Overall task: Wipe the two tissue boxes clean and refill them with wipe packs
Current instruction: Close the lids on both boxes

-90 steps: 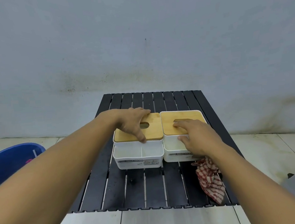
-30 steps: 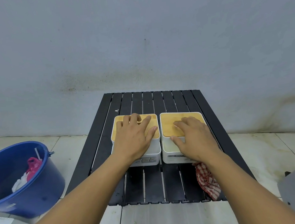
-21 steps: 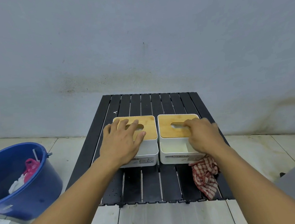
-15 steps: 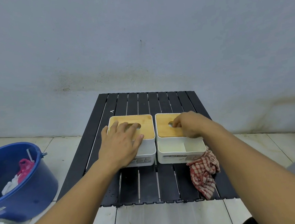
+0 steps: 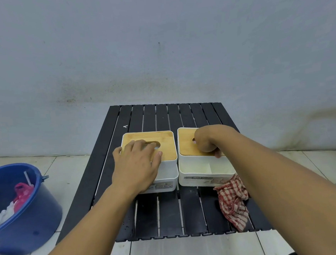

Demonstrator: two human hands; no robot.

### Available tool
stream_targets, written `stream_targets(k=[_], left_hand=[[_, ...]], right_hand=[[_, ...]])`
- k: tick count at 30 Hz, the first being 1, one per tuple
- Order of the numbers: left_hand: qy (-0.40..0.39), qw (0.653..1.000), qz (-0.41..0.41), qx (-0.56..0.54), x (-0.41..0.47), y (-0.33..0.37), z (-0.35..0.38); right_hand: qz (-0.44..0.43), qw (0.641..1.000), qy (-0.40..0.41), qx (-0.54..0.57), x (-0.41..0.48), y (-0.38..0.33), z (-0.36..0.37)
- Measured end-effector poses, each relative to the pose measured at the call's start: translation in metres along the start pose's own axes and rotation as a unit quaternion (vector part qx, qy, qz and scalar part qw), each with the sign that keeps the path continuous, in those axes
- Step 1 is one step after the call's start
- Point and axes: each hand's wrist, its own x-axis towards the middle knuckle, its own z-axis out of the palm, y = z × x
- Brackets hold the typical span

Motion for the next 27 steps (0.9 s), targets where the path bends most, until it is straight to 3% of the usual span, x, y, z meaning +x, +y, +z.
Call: stream_targets(k=[7,14,19,27], left_hand=[[-0.014,1.0,-0.01,0.002,0.0,0.003,-0.003],[-0.021,0.999,-0.02,-0.014,0.001,0.002,-0.005],[-0.022,0.999,-0.022,-0.023,0.001,0.003,-0.006],[-0.042,0.999,-0.01,-0.023,0.002,0.0,-0.01]], right_hand=[[-0.046,0.999,0.001,-0.023,-0.005,0.004,0.0],[-0.039,0.987,0.079,0.137,-0.018,0.026,-0.002],[-0.06,0.934,0.119,0.33,-0.038,0.051,-0.012],[-0.07,0.87,0.221,0.436,-0.051,0.059,-0.009]])
